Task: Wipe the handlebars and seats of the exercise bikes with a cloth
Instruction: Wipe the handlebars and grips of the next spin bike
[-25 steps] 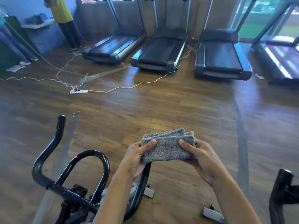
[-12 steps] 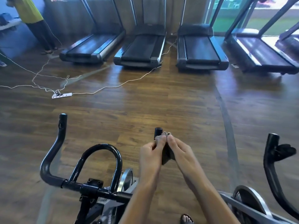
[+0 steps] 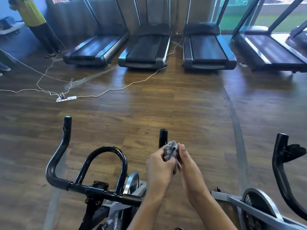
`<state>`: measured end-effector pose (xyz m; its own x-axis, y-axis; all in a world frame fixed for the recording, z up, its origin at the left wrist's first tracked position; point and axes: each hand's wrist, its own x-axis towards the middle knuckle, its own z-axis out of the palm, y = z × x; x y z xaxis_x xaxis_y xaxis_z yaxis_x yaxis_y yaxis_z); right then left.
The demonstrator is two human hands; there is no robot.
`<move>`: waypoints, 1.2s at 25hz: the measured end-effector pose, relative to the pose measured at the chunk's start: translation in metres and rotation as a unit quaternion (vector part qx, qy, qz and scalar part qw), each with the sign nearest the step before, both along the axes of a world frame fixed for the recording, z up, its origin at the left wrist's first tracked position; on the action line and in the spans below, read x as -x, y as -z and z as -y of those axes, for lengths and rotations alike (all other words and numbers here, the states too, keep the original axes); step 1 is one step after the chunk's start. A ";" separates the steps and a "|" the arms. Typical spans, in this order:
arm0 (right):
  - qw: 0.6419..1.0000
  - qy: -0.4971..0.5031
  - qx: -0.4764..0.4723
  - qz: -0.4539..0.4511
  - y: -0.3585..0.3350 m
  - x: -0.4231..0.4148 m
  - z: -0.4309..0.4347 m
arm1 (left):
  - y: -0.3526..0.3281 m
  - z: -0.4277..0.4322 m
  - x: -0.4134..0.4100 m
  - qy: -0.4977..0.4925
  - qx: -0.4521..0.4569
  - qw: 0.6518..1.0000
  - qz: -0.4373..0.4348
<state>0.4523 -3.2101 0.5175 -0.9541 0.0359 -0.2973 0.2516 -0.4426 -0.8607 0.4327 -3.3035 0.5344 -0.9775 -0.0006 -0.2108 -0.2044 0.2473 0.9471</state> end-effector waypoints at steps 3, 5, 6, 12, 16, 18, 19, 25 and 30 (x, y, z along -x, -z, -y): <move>0.997 0.053 0.044 0.033 0.010 0.010 -0.008 | 0.009 -0.019 0.003 0.126 0.027 0.991 0.044; 0.984 0.072 0.155 0.056 0.023 0.016 -0.020 | 0.010 -0.022 0.012 0.156 0.024 0.985 0.076; 0.975 0.070 0.198 0.072 0.030 0.019 -0.026 | 0.010 -0.020 0.019 0.135 0.012 0.988 0.079; 0.983 0.113 0.069 0.127 0.042 0.055 -0.042 | 0.016 0.016 0.067 -0.106 0.057 0.993 -0.004; 0.990 0.050 -0.133 0.020 0.033 0.096 -0.019 | 0.033 0.021 0.102 -0.011 0.053 0.999 0.008; 0.980 0.039 -0.191 -0.034 0.036 0.112 0.001 | 0.041 0.023 0.108 -0.006 0.024 1.000 0.005; 0.975 0.053 -0.210 -0.048 0.040 0.115 0.011 | 0.045 0.025 0.111 -0.007 0.010 1.000 0.006; 0.967 0.072 -0.236 0.066 0.087 0.052 0.046 | 0.053 0.037 0.122 0.040 -0.055 0.997 0.027; 0.959 0.167 -0.227 -0.011 0.055 0.117 0.040 | 0.054 0.045 0.132 0.080 -0.100 0.991 0.050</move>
<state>0.3349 -3.2500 0.4628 -0.8724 0.4623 -0.1589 0.1407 -0.0737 -0.9873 0.3003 -3.3481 0.4806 -0.9360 0.2038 -0.2870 -0.2732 0.0934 0.9574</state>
